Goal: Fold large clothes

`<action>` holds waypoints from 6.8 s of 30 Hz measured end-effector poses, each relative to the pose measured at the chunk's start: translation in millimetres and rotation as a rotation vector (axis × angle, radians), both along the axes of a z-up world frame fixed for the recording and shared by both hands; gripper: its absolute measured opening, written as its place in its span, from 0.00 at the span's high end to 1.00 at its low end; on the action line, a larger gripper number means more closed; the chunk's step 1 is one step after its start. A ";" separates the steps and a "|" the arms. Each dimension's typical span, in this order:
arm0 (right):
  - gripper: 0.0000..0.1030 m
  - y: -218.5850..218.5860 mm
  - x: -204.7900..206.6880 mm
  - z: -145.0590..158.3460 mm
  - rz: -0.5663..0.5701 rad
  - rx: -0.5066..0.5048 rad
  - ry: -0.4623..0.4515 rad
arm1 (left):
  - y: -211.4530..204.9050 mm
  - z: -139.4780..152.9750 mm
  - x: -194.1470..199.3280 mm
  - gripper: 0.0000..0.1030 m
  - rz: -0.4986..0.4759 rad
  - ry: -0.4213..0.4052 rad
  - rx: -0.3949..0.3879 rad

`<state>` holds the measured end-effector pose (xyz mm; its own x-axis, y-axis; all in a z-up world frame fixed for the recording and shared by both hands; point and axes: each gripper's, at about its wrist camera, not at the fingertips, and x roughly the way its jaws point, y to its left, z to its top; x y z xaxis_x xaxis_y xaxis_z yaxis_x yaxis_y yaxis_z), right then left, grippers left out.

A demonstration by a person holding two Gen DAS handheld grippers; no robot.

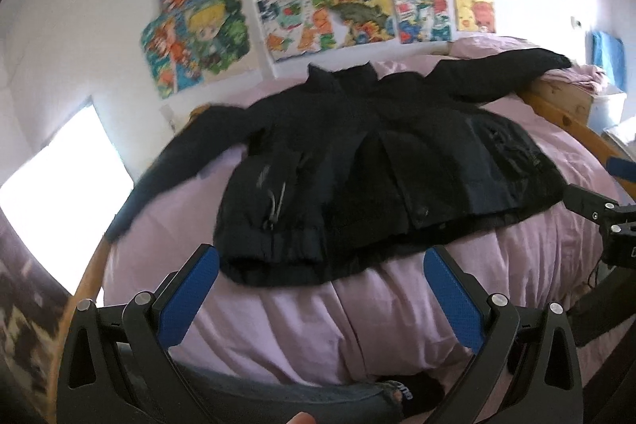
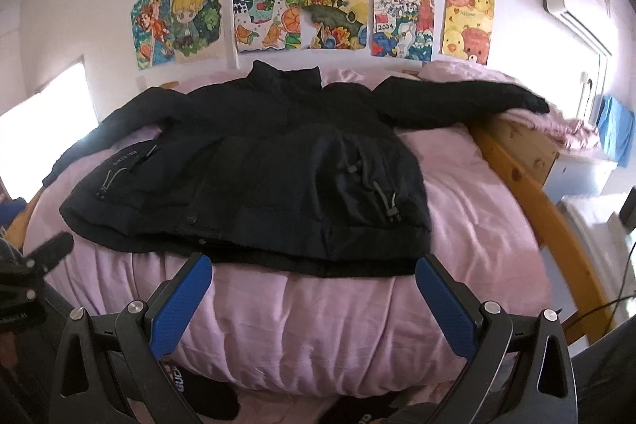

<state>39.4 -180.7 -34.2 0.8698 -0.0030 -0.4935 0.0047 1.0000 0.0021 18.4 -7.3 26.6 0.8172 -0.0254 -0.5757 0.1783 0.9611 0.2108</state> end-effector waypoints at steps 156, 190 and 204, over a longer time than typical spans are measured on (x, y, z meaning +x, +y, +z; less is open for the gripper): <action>0.33 -104.1 509.1 -31.3 0.077 -0.238 0.263 | 99.1 -80.4 499.4 0.97 0.184 0.273 -0.122; 0.14 128.0 432.1 50.9 0.621 -0.387 0.144 | 287.2 -23.7 249.2 0.13 0.521 0.138 -0.645; 0.14 213.5 465.6 -2.9 0.580 -0.360 0.196 | 355.6 -53.9 196.7 0.13 0.756 -0.068 -1.055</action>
